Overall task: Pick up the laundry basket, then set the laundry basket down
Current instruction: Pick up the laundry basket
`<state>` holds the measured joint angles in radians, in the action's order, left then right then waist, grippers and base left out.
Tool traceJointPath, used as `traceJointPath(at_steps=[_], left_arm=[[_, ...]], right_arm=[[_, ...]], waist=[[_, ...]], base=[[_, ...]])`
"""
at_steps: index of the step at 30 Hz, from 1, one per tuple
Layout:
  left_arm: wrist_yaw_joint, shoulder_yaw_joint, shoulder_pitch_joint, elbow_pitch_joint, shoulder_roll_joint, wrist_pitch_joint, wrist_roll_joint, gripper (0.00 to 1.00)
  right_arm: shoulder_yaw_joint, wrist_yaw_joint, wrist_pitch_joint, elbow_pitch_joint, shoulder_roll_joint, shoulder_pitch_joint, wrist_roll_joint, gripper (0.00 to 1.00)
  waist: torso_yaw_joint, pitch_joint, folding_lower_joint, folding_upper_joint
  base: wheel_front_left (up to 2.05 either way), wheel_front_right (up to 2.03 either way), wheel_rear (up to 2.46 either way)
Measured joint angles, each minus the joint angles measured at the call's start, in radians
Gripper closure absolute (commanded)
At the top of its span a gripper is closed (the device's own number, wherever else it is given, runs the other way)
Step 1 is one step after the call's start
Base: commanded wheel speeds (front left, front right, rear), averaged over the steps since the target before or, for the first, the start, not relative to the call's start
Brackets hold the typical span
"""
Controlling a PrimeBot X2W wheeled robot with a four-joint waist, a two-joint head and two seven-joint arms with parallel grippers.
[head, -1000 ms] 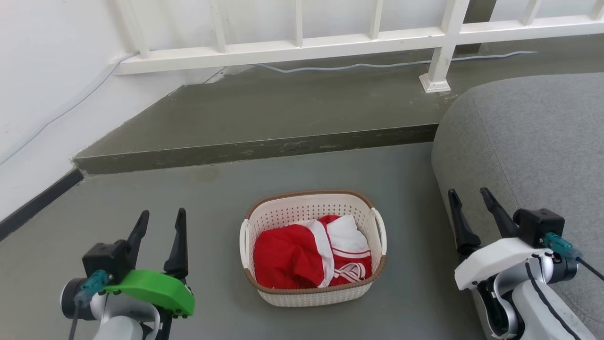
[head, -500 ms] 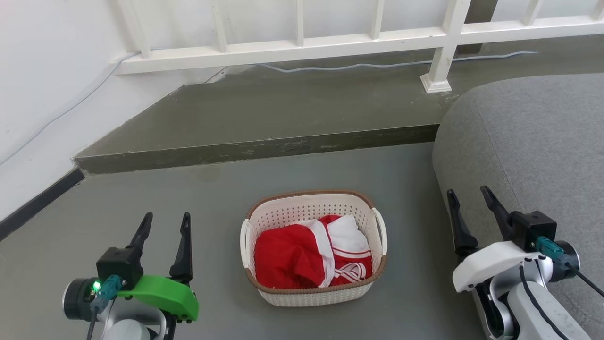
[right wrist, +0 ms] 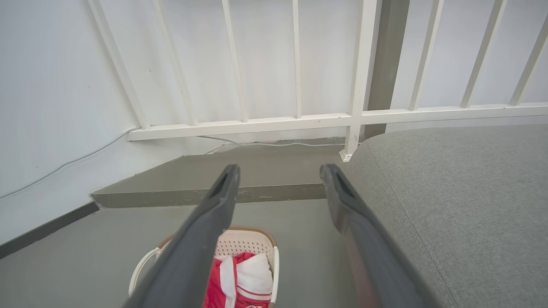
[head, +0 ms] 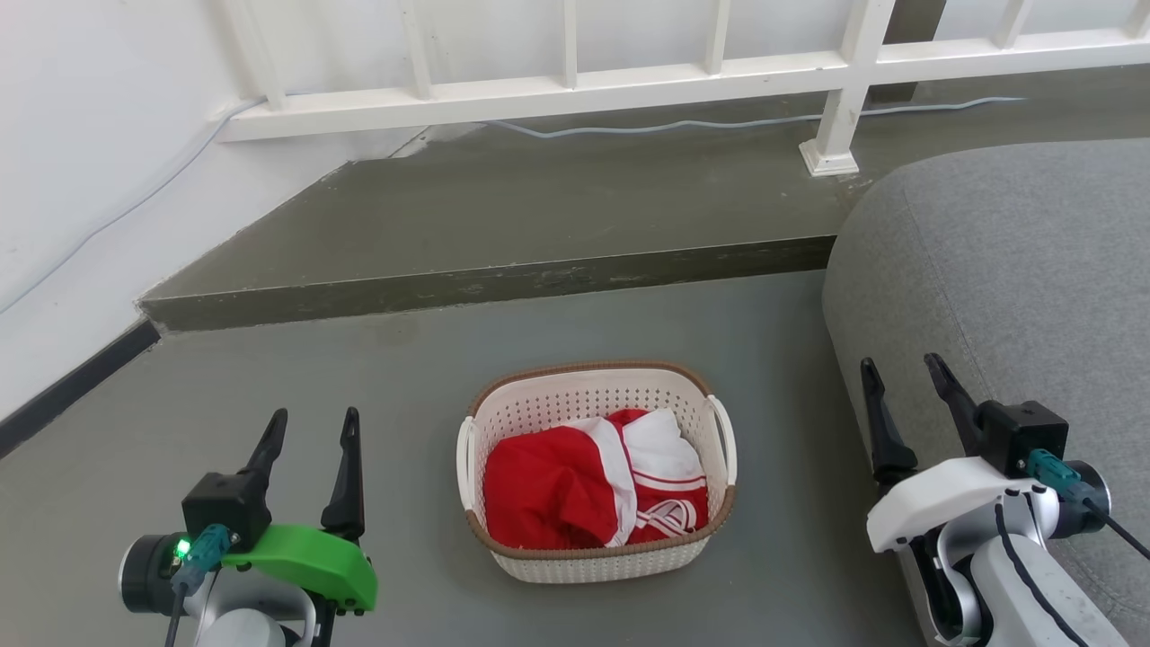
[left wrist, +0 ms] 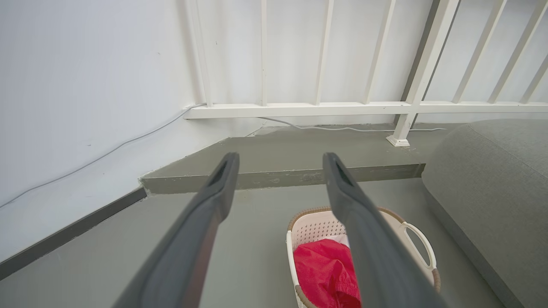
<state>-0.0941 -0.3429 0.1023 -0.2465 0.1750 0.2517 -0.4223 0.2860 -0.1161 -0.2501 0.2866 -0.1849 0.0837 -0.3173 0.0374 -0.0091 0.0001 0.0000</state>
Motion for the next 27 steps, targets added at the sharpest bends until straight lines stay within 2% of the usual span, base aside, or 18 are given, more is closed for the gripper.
traceJointPath(at_steps=[14,27], left_arm=[[0.000,0.007,0.000,-0.003,-0.003,0.000,0.000,0.00],[-0.003,0.018,0.001,0.023,-0.009,0.000,-0.002,0.00]], right_arm=[[-0.012,0.000,0.000,-0.001,0.011,0.000,0.000,0.00],[-0.017,0.000,0.000,-0.017,0.028,0.002,0.001,0.00]], waist=[[-0.001,0.010,0.0000,0.0000],[-0.004,0.080,0.0000,0.0000]], base=[[0.00,0.00,0.00],[0.00,0.00,0.00]])
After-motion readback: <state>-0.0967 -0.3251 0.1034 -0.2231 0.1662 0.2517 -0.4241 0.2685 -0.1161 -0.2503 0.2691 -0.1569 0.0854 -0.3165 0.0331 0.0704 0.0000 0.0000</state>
